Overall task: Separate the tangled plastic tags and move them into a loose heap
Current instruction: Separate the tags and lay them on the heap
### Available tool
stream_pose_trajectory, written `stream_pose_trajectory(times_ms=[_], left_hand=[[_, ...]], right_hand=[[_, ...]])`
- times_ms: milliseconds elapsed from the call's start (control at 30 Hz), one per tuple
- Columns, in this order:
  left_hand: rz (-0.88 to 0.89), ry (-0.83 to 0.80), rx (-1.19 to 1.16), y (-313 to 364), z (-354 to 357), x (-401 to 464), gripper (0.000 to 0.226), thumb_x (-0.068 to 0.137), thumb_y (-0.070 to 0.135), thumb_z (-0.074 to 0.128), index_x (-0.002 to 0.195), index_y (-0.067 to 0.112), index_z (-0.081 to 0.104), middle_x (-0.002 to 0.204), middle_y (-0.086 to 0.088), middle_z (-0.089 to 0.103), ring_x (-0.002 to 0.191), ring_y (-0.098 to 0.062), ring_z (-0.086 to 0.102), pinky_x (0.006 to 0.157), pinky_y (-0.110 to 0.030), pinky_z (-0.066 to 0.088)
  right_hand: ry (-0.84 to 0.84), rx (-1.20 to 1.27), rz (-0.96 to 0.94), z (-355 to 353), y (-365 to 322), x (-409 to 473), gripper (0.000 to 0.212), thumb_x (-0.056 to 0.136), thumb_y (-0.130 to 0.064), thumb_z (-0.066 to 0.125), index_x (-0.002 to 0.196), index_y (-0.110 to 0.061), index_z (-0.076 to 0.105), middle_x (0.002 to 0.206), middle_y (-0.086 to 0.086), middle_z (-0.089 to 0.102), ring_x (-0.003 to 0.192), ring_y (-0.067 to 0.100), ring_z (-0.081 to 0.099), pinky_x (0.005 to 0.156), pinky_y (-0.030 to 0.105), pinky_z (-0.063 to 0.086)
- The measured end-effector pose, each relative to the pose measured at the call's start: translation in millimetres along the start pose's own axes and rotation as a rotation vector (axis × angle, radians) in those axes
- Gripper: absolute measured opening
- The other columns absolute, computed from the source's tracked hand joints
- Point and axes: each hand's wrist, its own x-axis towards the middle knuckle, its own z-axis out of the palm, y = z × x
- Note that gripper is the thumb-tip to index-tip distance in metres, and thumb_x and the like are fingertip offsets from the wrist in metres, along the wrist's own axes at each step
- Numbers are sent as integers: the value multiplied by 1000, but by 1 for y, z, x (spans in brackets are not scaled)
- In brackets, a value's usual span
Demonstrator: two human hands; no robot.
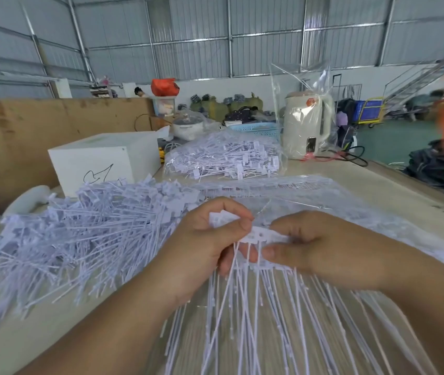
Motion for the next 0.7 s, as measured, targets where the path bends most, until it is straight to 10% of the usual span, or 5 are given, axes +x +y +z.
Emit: stream_pose_trajectory(times_ms=[233,400,533,700], left_hand=[[79,61,-117,8,4,0,7,78,19,66,75,25,68,52,-12,59,33,-14,38,39,-15,33],[-12,203,-337,9,6,-1,10,91,8,57,85,15,62,53,-10,61,34,-11,39,37,-14,35],[-7,96,-259,8,11,-2,8,77,20,69,85,21,67,56,-15,60,35,-14,43,39,-18,38],[18,7,-85,4,13,-4,10,80,33,61,83,26,68,78,-37,56,40,-20,43,44,-23,39]], right_hand=[[211,124,-59,10,-7,2,22,94,-29,62,82,-11,63,65,7,53,56,22,45,57,36,39],[674,363,-115,-2,-9,1,42,89,-41,62,63,-19,37,45,-13,32,37,3,28,37,8,24],[304,349,-187,8,-7,-1,28,87,-47,63,108,-32,53,64,1,55,54,26,48,52,39,42],[145,242,-191,20,3,6,81,87,-47,60,148,-52,8,114,-18,63,110,2,61,99,33,46]])
